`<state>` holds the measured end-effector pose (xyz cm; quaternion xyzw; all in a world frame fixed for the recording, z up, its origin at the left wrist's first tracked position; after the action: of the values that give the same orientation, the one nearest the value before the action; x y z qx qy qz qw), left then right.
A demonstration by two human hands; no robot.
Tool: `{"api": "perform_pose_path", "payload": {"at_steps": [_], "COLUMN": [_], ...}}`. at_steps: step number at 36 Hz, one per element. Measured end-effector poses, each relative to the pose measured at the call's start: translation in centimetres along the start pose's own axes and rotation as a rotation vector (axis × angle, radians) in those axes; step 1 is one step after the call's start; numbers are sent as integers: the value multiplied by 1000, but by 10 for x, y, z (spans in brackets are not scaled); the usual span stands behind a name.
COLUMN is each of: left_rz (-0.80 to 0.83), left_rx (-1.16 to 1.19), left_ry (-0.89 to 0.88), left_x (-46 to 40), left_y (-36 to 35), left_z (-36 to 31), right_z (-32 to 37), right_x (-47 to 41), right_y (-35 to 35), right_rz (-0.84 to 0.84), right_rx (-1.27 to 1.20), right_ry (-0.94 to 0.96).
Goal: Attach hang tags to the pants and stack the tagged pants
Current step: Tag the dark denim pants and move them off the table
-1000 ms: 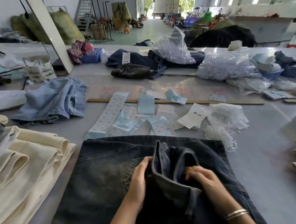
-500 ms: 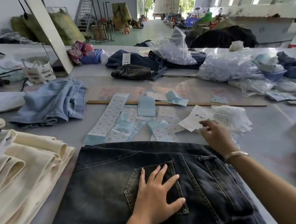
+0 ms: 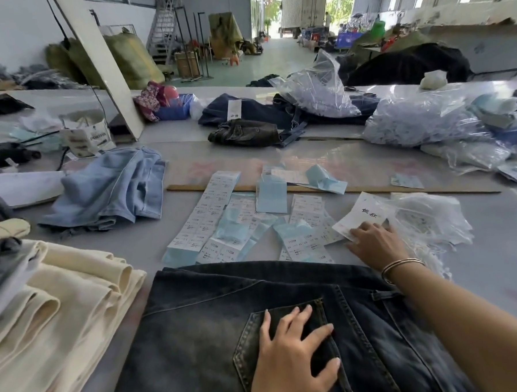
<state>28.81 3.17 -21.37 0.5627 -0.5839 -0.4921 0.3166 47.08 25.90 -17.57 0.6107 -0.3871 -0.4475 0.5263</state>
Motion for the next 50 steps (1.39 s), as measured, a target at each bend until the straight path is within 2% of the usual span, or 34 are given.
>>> {"api": "perform_pose_path", "payload": {"at_steps": [3,6,12,15,22,25,28,31,35,38,41,44,45,47,50], "left_rz": [9,19,16,3,-21,-5,-21,-28,31,-6,5,-24,-12,-9,-23], "left_rx": [5,-7,3,-7,-13,31,54,-6,30,14,17,-1,2,1,20], "left_ry": [13,18,27,29,28,39,30,15,23,17,26,22,24,27,33], "left_x": [0,0,0,-1,-1,-1,1,0,-1,-1,-1,-3,-3,-3,-4], "left_y": [0,-1,0,1,0,-2,-4,-2,0,-2,-1,-1,-2,1,2], "left_z": [0,0,1,2,3,4,5,4,2,5,3,3,3,2,2], "right_z": [-1,-1,-4,-5,-7,-14,-22,-31,-30,-22,-15,-15,-16,-19,-28], "right_x": [-2,-7,-4,-3,-3,-11,-19,-19,-13,-14,-16,-18,-19,-22,-27], "right_y": [2,7,13,15,9,13,14,11,7,7,5,1,1,2,6], "right_rz": [-11,-8,-90,-79,-30,14,35,51,-46,-92,-23,84,109,143,102], "right_rx": [80,59,-203,-334,-337,-467,-704,-844,-740,-609,-526,-503,-561,-825,-1153], "right_ry": [23,-41,-165,-256,-211,-315,-413,-469,-408,-298,-206,-214,-250,-369,-498]}}
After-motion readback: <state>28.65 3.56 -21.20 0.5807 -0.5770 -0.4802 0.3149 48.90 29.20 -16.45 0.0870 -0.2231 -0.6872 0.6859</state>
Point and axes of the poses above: each hand's wrist, its own x-axis away from the middle knuckle, its own y-axis out of the back of the hand, z = x × y, the point moved 2 cm from there along -x, towards the middle knuckle, and after that the axes turned 6 degrees about -x, right-handed, at the moved point
